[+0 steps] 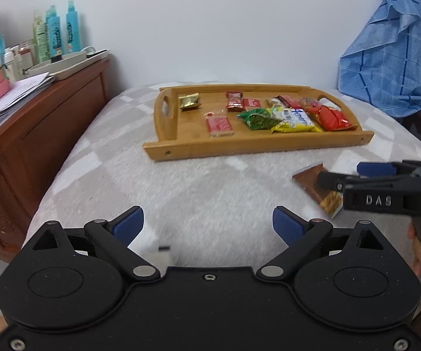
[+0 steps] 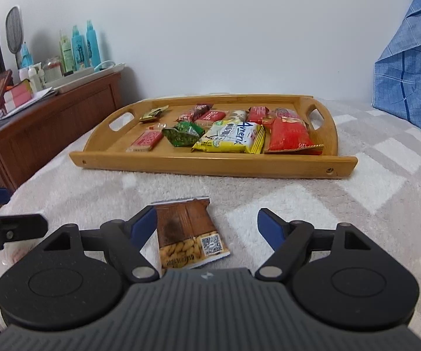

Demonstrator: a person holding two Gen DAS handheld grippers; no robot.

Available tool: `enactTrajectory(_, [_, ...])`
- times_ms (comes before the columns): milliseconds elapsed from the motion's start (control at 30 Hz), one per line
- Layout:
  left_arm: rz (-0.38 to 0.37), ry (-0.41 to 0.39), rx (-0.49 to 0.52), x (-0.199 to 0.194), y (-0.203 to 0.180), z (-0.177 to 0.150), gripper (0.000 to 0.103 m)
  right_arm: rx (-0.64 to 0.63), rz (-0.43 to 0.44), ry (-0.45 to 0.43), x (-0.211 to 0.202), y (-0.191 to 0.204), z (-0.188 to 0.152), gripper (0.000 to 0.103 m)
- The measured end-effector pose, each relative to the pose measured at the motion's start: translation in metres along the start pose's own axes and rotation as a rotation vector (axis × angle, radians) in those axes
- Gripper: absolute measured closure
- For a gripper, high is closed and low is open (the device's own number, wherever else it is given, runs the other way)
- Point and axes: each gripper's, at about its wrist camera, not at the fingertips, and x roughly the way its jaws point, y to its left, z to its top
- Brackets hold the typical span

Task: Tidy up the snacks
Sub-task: 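Withdraw both tools from the tray toward the last snacks on the blanket, then grasp the clear-wrapped white pack with the left tool while the right tool grasps the almond packet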

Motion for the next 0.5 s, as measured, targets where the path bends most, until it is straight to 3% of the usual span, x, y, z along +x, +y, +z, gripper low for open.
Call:
enactTrajectory(167, [0.046, -0.036, 0.013, -0.005, 0.007, -0.02, 0.007, -0.021, -0.015, -0.009, 0.003, 0.006, -0.004, 0.014])
enactTrajectory(333, [0.086, -0.015, -0.007, -0.002, 0.018, -0.028, 0.008, -0.021, -0.016, 0.002, 0.009, 0.009, -0.006, 0.014])
enactTrajectory(500, [0.047, 0.067, -0.101, 0.01, 0.03, -0.033, 0.025, -0.028, -0.019, 0.001, 0.013, 0.012, -0.007, 0.014])
